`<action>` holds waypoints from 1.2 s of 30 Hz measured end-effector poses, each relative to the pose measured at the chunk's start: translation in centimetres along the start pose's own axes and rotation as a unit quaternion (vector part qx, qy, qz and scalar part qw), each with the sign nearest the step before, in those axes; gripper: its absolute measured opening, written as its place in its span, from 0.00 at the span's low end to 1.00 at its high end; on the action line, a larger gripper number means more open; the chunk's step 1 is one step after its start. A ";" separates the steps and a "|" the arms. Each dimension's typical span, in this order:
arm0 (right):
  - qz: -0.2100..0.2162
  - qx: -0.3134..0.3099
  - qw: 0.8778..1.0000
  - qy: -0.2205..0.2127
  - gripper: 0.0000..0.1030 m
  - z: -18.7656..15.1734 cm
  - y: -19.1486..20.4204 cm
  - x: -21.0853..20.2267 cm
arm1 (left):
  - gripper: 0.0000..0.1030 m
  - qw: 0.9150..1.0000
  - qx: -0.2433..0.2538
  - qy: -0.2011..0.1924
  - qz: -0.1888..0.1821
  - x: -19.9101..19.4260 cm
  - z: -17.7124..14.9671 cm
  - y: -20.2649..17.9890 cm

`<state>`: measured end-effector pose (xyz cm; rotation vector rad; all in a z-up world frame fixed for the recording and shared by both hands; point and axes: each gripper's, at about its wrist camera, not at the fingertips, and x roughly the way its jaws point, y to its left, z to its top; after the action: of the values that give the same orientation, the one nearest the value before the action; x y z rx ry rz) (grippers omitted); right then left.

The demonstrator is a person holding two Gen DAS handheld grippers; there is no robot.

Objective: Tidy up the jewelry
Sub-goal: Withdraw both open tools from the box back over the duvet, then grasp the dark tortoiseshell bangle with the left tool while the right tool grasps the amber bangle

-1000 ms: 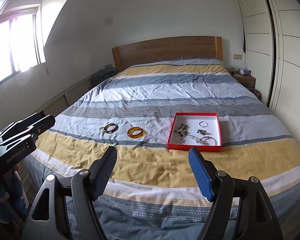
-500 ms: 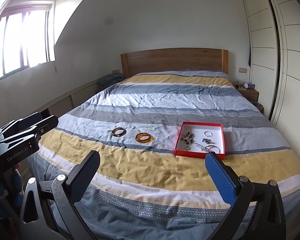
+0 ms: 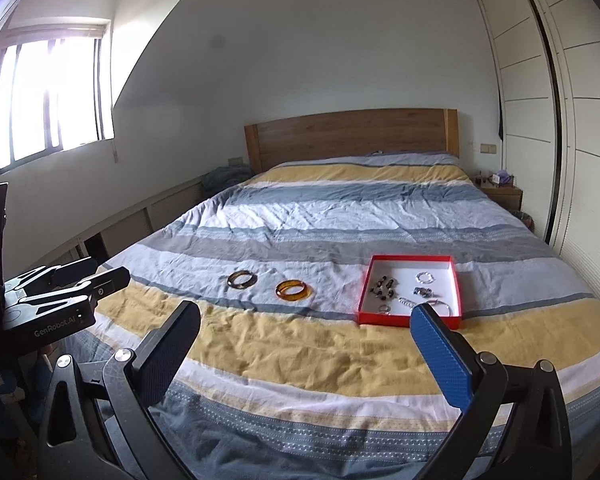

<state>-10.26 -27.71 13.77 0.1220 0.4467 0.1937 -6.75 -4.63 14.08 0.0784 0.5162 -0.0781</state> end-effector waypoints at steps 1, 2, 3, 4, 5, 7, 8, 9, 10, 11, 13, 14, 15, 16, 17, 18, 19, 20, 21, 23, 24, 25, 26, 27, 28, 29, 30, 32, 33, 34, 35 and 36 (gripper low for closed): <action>0.002 -0.003 1.000 0.008 1.00 -0.2 0.2 0.5 | 0.62 1.000 -0.002 0.004 0.002 0.5 -0.2 0.2; 0.004 -0.007 1.000 0.015 1.00 -0.5 0.4 0.9 | 0.62 1.000 -0.003 0.010 0.004 0.9 -0.4 0.4; 0.006 -0.010 1.000 0.023 1.00 -0.7 0.5 1.3 | 0.62 1.000 -0.004 0.015 0.006 1.4 -0.6 0.5; 0.010 -0.010 0.999 0.033 1.00 -0.9 0.6 1.9 | 0.62 1.000 -0.005 0.021 0.008 2.0 -0.8 0.7; 0.016 -0.009 0.999 0.042 1.00 -1.1 0.6 2.5 | 0.62 1.000 -0.007 0.027 0.011 2.5 -0.9 1.0; 0.023 -0.006 0.998 0.057 1.00 -1.5 0.6 3.5 | 0.62 0.999 -0.013 0.041 0.015 3.7 -1.3 1.4; 0.026 -0.006 0.998 0.064 1.00 -1.7 0.5 4.0 | 0.62 0.999 -0.016 0.047 0.017 4.2 -1.5 1.7; 0.028 -0.006 0.997 0.071 1.00 -1.9 0.5 4.5 | 0.62 0.998 -0.019 0.054 0.020 4.9 -1.7 2.0; 0.029 -0.006 0.997 0.077 1.00 -2.0 0.5 5.1 | 0.62 0.998 -0.022 0.060 0.023 5.6 -1.9 2.3; 0.031 -0.004 0.996 0.083 1.00 -2.2 0.4 5.6 | 0.62 0.997 -0.026 0.065 0.025 6.2 -2.1 2.5; 0.036 -0.001 0.995 0.097 1.00 -2.4 0.2 6.7 | 0.62 0.996 -0.037 0.073 0.031 7.4 -2.4 3.3; 0.036 0.000 0.994 0.103 1.00 -2.5 0.1 7.3 | 0.62 0.996 -0.042 0.074 0.034 7.9 -2.6 3.6; 0.038 0.000 0.993 0.109 1.00 -2.6 -0.1 7.9 | 0.62 0.995 -0.045 0.076 0.038 8.4 -2.8 3.9; 0.040 0.001 0.992 0.116 1.00 -2.7 -0.2 8.6 | 0.62 0.995 -0.048 0.079 0.041 9.0 -3.0 4.2; 0.042 0.002 0.992 0.122 0.99 -2.9 -0.4 9.3 | 0.62 0.994 -0.053 0.083 0.042 9.7 -3.3 4.6; 0.042 0.004 0.991 0.129 0.98 -3.1 -0.6 10.0 | 0.62 0.993 -0.057 0.090 0.045 10.5 -3.5 5.0; 0.044 0.006 0.990 0.136 0.95 -3.3 -0.8 10.7 | 0.62 0.992 -0.061 0.096 0.048 11.2 -3.8 5.3; 0.046 0.008 0.988 0.145 0.91 -3.6 -1.0 11.5 | 0.62 0.991 -0.064 0.104 0.052 12.0 -4.2 5.6; 0.047 0.009 0.987 0.152 0.89 -3.8 -1.2 12.2 | 0.62 0.990 -0.067 0.112 0.056 12.9 -4.6 5.9; 0.051 0.013 0.984 0.172 0.83 -4.4 -1.7 13.9 | 0.62 0.987 -0.071 0.130 0.059 14.8 -5.4 6.4; 0.054 0.015 0.982 0.183 0.81 -4.7 -1.9 14.8 | 0.62 0.986 -0.073 0.138 0.061 15.6 -5.8 6.6; 0.056 0.017 0.979 0.194 0.80 -5.1 -2.2 15.8 | 0.62 0.984 -0.077 0.147 0.061 16.6 -6.3 6.9; 0.058 0.017 0.977 0.203 0.80 -5.4 -2.5 16.7 | 0.62 0.983 -0.081 0.154 0.060 17.4 -6.8 7.1; 0.059 0.015 0.975 0.214 0.79 -5.7 -2.6 17.7 | 0.62 0.981 -0.085 0.161 0.060 18.3 -7.3 7.3; 0.059 0.013 0.973 0.223 0.78 -6.0 -2.7 18.7 | 0.62 0.980 -0.088 0.168 0.059 19.2 -7.7 7.6; 0.061 0.011 0.971 0.231 0.77 -6.2 -2.8 19.6 | 0.62 0.979 -0.091 0.176 0.057 20.0 -8.1 7.8; 0.063 0.008 0.969 0.239 0.77 -6.4 -2.9 20.6 | 0.62 0.977 -0.094 0.185 0.056 20.9 -8.5 8.1; 0.070 -0.003 0.965 0.252 0.75 -6.6 -2.8 22.5 | 0.62 0.973 -0.097 0.203 0.056 22.6 -9.2 8.7; 0.075 -0.007 0.963 0.257 0.75 -6.6 -2.8 23.4 | 0.62 0.971 -0.096 0.212 0.057 23.5 -9.4 8.9; 0.079 -0.011 0.962 0.261 0.74 -6.5 -2.8 24.3 | 0.62 0.969 -0.094 0.218 0.060 24.3 -9.6 9.2; 0.084 -0.013 0.961 0.264 0.73 -6.5 -2.8 25.2 | 0.62 0.968 -0.093 0.226 0.063 25.0 -9.7 9.5; 0.087 -0.015 0.960 0.267 0.73 -6.4 -2.8 26.1 | 0.62 0.966 -0.093 0.232 0.064 25.8 -9.7 9.8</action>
<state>10.42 -24.44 -3.24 0.0788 0.9727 0.4106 11.79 4.63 -6.58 -0.0561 0.9826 0.1200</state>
